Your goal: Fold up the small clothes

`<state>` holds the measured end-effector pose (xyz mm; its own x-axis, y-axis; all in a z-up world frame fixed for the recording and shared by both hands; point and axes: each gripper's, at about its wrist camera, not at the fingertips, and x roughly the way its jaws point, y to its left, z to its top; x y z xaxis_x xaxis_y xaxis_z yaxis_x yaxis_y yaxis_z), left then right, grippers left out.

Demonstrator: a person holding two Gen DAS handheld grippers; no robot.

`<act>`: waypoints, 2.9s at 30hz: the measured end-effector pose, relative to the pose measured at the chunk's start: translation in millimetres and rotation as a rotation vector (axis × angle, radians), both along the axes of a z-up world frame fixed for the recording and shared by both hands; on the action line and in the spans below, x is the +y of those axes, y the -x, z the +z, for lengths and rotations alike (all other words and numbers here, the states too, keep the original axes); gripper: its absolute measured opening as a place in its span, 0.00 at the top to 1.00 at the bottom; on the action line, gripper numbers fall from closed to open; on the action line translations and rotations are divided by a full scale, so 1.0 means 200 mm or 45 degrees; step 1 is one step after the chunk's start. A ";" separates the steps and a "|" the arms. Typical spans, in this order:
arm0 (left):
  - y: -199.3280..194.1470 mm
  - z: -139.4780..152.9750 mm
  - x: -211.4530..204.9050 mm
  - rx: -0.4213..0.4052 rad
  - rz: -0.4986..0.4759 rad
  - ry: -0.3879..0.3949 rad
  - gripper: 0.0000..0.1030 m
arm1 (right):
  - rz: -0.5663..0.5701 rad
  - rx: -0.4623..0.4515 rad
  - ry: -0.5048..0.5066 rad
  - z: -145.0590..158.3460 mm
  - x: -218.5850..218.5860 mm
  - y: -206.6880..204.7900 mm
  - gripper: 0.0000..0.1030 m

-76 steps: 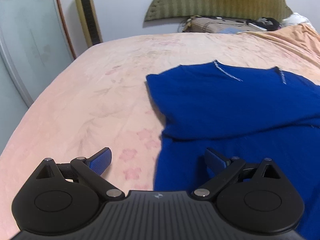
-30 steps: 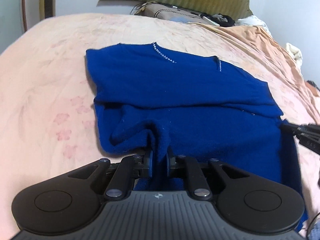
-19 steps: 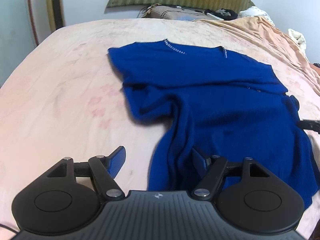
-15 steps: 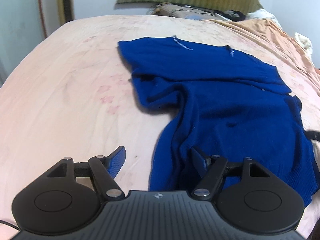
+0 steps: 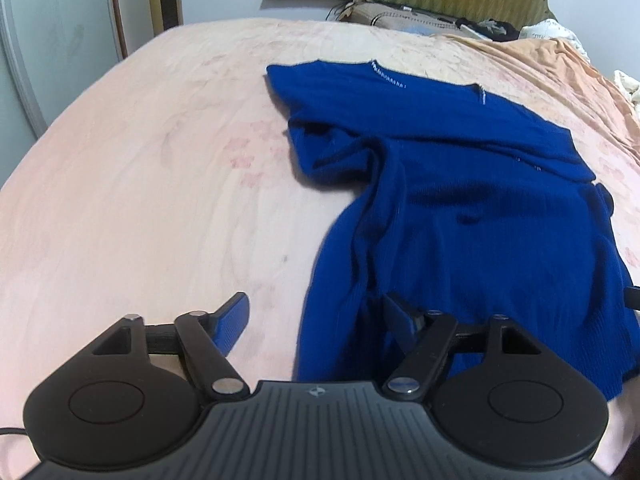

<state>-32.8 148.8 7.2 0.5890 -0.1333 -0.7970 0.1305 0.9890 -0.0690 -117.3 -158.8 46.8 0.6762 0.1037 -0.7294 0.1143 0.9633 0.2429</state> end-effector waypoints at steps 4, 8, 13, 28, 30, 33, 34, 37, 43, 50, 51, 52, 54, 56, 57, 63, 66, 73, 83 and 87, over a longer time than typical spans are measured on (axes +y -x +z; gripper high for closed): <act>0.06 -0.02 0.06 0.069 -0.023 0.073 0.26 | -0.005 0.017 -0.045 0.00 0.00 0.06 0.47; 0.14 -0.03 0.11 0.097 -0.070 0.129 0.26 | 0.027 0.051 -0.126 -0.01 -0.01 0.12 0.45; 0.21 -0.03 0.12 0.120 -0.159 0.195 0.26 | 0.045 0.068 -0.197 -0.02 -0.02 0.17 0.45; 0.24 -0.05 -0.01 0.119 -0.244 0.271 0.86 | 0.170 0.019 -0.029 -0.01 0.16 0.16 0.88; 0.25 -0.03 -0.01 0.106 -0.249 0.275 0.87 | 0.189 -0.002 -0.036 0.02 0.15 0.17 0.89; 0.28 0.03 0.00 0.059 -0.295 0.305 0.87 | 0.221 -0.049 -0.133 0.08 0.11 0.20 0.89; 0.29 0.05 0.01 0.044 -0.310 0.323 0.87 | 0.234 -0.066 -0.160 0.11 0.09 0.20 0.89; 0.31 0.14 0.06 0.000 -0.355 0.396 0.87 | 0.285 -0.123 -0.236 0.20 0.04 0.24 0.89; 0.37 0.28 0.14 -0.048 -0.456 0.447 0.87 | 0.412 -0.206 -0.280 0.36 -0.01 0.35 0.89; 0.43 0.31 0.17 -0.049 -0.521 0.426 0.87 | 0.592 -0.225 -0.244 0.43 0.00 0.43 0.89; 0.43 0.31 0.18 -0.047 -0.521 0.420 0.87 | 0.618 -0.226 -0.234 0.43 0.01 0.43 0.89; 0.42 0.31 0.19 -0.045 -0.513 0.422 0.87 | 0.641 -0.226 -0.228 0.43 0.02 0.43 0.89; 0.39 0.30 0.20 -0.035 -0.474 0.432 0.87 | 0.652 -0.231 -0.247 0.43 0.01 0.42 0.89; 0.34 0.29 0.20 -0.020 -0.427 0.436 0.87 | 0.605 -0.220 -0.300 0.41 -0.01 0.38 0.89; 0.31 0.29 0.20 -0.018 -0.415 0.439 0.87 | 0.571 -0.211 -0.307 0.41 -0.02 0.36 0.89; 0.18 0.37 0.06 -0.094 -0.388 0.344 0.87 | 0.390 -0.180 -0.373 0.36 -0.05 0.20 0.88; 0.11 0.39 -0.02 -0.124 -0.362 0.278 0.87 | 0.320 -0.205 -0.404 0.35 -0.05 0.12 0.88; -0.13 0.37 -0.16 -0.091 -0.292 0.260 0.86 | 0.133 -0.244 -0.398 0.31 -0.08 -0.06 0.88; -0.35 0.33 -0.32 -0.099 -0.204 0.097 0.86 | -0.017 -0.267 -0.329 0.26 -0.13 -0.23 0.88; -0.39 0.32 -0.36 -0.120 -0.206 0.040 0.86 | -0.037 -0.277 -0.309 0.25 -0.14 -0.27 0.88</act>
<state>44.3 75.8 70.7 0.6300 -0.2562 -0.7331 0.2952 0.9522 -0.0791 -62.4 -187.5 96.4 0.8186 0.2354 -0.5240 0.0610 0.8714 0.4867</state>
